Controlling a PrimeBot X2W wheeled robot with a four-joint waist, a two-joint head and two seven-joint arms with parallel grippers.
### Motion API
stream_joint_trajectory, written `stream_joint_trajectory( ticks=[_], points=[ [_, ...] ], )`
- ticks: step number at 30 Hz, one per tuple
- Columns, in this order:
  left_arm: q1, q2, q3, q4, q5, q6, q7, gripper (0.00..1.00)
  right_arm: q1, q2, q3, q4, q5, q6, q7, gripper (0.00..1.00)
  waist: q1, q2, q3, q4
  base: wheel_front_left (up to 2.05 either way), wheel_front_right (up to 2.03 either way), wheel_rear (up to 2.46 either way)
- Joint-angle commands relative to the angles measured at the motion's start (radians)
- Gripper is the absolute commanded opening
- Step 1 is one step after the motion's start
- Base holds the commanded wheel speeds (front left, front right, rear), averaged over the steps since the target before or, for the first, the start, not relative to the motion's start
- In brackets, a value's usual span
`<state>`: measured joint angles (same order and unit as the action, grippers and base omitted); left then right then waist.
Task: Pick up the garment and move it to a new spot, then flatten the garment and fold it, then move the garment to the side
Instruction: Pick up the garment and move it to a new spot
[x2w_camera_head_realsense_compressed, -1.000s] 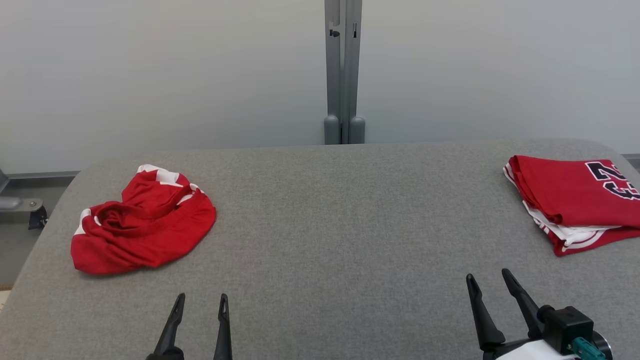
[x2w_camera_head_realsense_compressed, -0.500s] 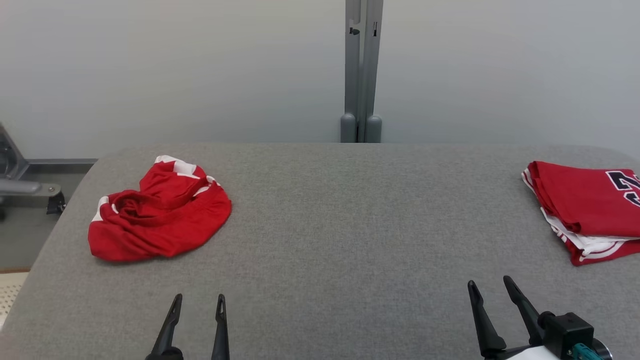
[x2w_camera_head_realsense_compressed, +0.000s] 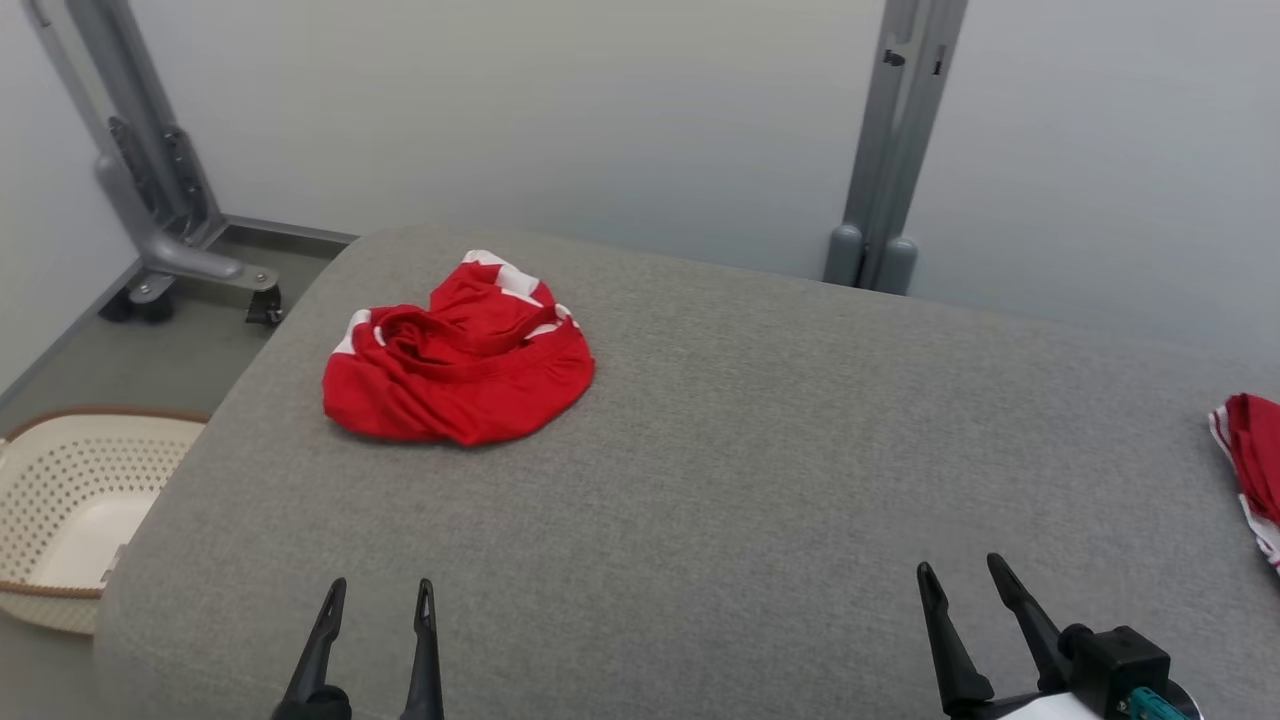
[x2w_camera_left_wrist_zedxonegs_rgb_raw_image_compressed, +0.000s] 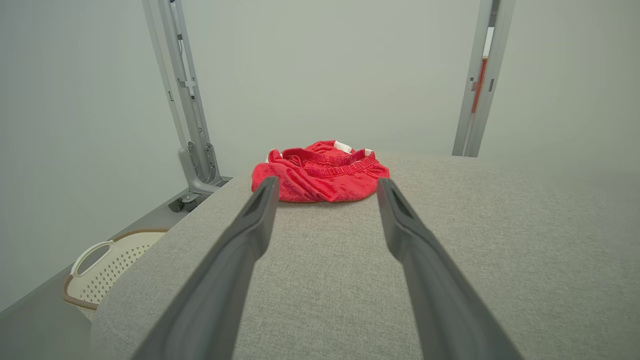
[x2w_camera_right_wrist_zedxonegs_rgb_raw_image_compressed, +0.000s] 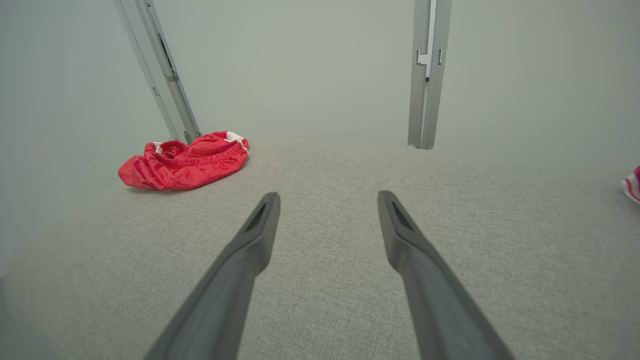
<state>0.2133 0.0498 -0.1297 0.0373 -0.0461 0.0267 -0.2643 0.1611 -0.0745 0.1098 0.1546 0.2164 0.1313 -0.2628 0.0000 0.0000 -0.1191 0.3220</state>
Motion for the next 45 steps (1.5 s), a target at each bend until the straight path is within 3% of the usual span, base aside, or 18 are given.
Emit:
stream_joint_trajectory(
  ticks=[1, 12, 19, 26, 34, 39, 45],
  points=[
    [-0.01, 0.002, 0.009, -0.004, 0.006, -0.001, 0.0, 1.0, -0.008, 0.001, 0.005, 0.002, -0.003, -0.001, -0.002, 1.0, 0.0, 0.0, 0.018, 0.112, 0.0, 0.0, 0.0],
    [0.009, 0.001, 0.033, -0.058, -0.037, 0.062, 0.001, 1.0, -0.12, -0.022, 0.07, 0.039, 0.01, -0.001, -0.002, 1.0, 0.0, 0.0, 0.08, 0.168, 0.0, 0.0, 0.0],
    [-0.015, 0.001, 0.027, -0.073, -0.03, 0.06, 0.001, 1.0, -0.113, -0.03, 0.065, 0.039, 0.012, -0.001, -0.003, 1.0, 0.0, 0.0, 0.098, 0.18, 0.0, 0.0, 0.0],
    [-0.162, 0.019, 0.035, -0.065, 0.024, 0.052, 0.001, 1.0, -0.096, -0.059, 0.037, 0.004, -0.016, -0.001, -0.003, 1.0, 0.0, 0.0, 0.179, 0.159, 0.0, 0.0, 0.0],
    [-0.521, 0.072, 0.058, 0.025, -0.006, -0.012, 0.038, 1.0, -0.152, -0.141, 0.032, -0.02, -0.028, -0.001, -0.002, 1.0, 0.0, 0.0, 0.324, 0.09, 0.0, 0.0, 0.0],
    [-0.789, 0.105, 0.079, 0.188, -0.09, -0.085, 0.231, 1.0, -0.198, -0.196, 0.04, -0.036, -0.037, -0.001, -0.003, 1.0, 0.0, 0.0, 0.407, 0.053, 0.0, 0.0, 0.0],
    [-1.057, 0.146, 0.055, 0.431, -0.16, -0.138, 0.421, 1.0, -0.226, -0.242, 0.023, -0.062, -0.041, -0.001, -0.003, 1.0, 0.0, 0.0, 0.494, 0.016, 0.0, 0.0, 0.0]
  ],
)
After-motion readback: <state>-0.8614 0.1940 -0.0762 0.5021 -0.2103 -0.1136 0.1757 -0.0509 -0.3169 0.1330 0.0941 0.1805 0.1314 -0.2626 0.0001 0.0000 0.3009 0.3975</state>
